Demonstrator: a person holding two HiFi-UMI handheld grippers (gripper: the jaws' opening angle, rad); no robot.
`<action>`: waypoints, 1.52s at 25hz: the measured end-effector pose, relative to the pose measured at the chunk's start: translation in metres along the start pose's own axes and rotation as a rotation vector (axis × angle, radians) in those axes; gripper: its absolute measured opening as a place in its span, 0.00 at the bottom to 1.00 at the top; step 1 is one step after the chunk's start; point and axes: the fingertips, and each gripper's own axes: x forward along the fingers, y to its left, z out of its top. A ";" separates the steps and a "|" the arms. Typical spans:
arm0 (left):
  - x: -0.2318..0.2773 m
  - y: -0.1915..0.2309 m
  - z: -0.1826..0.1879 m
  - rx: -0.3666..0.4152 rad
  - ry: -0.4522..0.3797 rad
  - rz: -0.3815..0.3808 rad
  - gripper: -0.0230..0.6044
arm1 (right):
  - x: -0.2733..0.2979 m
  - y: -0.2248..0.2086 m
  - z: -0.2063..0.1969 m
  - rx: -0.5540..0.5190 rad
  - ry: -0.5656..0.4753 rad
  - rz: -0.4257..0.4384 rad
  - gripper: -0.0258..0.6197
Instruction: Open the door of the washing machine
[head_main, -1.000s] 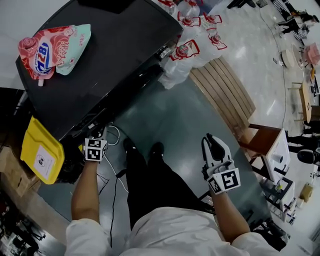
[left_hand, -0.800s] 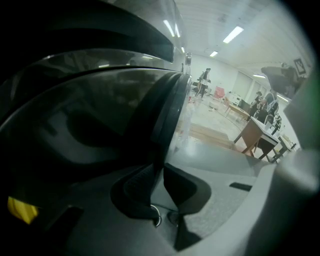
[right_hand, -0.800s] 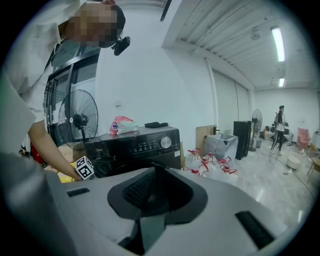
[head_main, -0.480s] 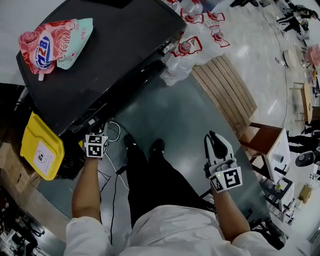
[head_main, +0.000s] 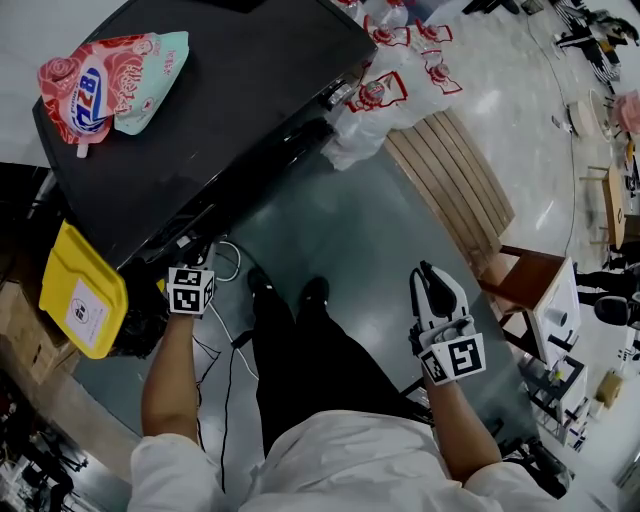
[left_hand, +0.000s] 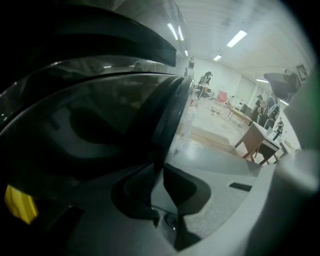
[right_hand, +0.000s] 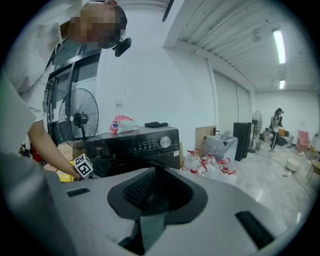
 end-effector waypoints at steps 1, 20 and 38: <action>0.001 0.000 0.000 0.011 0.007 -0.013 0.12 | 0.000 0.001 -0.001 -0.004 0.002 0.003 0.15; 0.014 -0.003 0.005 0.004 0.017 -0.041 0.19 | -0.003 0.012 -0.013 -0.034 0.029 0.023 0.15; 0.024 -0.386 -0.011 0.154 -0.035 -0.652 0.11 | -0.035 -0.017 0.014 -0.071 -0.045 -0.031 0.15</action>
